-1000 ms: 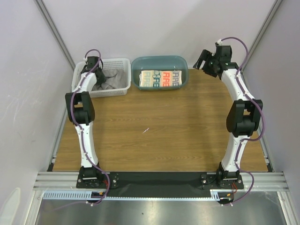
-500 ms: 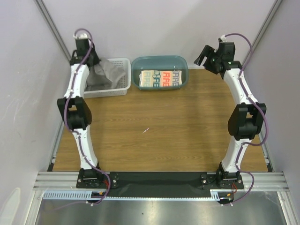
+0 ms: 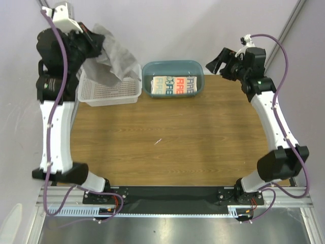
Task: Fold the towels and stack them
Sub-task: Grab crumpled towel, then move the towel to the center of the board
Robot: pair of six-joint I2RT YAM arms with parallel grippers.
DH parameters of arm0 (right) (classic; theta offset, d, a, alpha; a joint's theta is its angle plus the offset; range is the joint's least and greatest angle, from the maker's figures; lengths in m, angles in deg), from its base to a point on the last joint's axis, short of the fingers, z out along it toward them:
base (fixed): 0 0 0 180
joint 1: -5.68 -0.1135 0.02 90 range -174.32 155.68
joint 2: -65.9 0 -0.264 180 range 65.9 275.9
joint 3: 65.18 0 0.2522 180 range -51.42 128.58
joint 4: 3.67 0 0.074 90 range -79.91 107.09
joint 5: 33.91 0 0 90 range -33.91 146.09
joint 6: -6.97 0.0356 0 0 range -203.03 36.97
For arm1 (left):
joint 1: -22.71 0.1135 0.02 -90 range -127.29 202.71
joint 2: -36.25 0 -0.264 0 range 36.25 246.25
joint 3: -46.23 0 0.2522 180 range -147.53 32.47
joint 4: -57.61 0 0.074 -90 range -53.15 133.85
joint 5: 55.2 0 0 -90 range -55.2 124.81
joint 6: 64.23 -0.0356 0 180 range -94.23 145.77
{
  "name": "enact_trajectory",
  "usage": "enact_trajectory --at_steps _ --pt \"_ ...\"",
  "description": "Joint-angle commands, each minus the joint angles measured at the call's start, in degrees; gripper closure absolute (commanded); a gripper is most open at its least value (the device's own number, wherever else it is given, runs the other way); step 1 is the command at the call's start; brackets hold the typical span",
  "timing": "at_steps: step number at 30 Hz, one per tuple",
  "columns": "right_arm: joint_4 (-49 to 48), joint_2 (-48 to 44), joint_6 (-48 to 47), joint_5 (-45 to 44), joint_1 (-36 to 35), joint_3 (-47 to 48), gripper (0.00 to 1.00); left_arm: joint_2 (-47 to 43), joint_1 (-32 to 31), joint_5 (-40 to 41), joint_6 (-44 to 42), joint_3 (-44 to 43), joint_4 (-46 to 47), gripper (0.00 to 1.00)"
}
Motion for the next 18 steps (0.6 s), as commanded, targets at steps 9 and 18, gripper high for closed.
enact_trajectory --at_steps 9,18 --pt "-3.54 -17.55 6.06 0.61 -6.66 -21.51 0.13 -18.88 -21.05 -3.23 7.19 24.44 2.62 1.0" --pt "12.14 -34.05 9.85 -7.11 -0.88 -27.15 0.12 -6.6 -40.2 -6.04 8.33 25.54 18.0 1.0"
